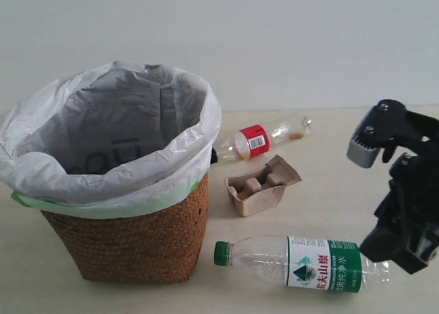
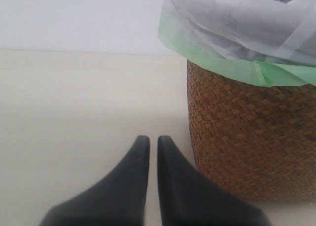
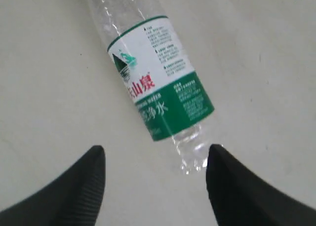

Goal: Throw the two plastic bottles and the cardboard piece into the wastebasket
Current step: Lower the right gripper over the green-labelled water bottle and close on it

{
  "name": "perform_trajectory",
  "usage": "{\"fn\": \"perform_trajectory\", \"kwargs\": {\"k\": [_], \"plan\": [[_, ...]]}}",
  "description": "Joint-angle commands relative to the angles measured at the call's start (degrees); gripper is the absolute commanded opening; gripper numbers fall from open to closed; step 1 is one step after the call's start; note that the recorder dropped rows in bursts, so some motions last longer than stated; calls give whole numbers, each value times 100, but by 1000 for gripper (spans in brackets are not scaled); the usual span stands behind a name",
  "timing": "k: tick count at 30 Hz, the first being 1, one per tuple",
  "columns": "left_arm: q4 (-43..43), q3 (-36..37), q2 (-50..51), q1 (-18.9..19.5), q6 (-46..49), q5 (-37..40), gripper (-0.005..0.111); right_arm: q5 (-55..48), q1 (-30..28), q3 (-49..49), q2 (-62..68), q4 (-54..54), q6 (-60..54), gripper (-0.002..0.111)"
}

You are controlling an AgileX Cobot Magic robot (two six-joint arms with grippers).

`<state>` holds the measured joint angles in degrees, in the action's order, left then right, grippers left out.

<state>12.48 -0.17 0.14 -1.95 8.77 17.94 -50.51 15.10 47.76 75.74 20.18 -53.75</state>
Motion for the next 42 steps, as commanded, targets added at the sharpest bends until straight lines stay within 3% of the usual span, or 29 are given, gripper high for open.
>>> {"fn": "perform_trajectory", "kwargs": {"k": [1, 6, 14, 19, 42], "plan": [[-11, 17, -14, 19, -50, -5, 6, 1026, 795, 37, 333, -306, -216, 54], [-11, 17, -14, 19, -50, -5, 6, 1438, 1461, 37, 974, -1078, 247, 54], [-11, 17, -14, 19, -50, -5, 6, 1782, 1473, 37, 1180, -1250, 247, 54], [-11, 17, -14, 19, -50, -5, 6, 1951, 1473, 37, 1180, -1250, 386, 68], [-11, 17, -14, 19, -50, -5, 6, 2057, 1473, 26, 1333, -750, 413, 68]]}}
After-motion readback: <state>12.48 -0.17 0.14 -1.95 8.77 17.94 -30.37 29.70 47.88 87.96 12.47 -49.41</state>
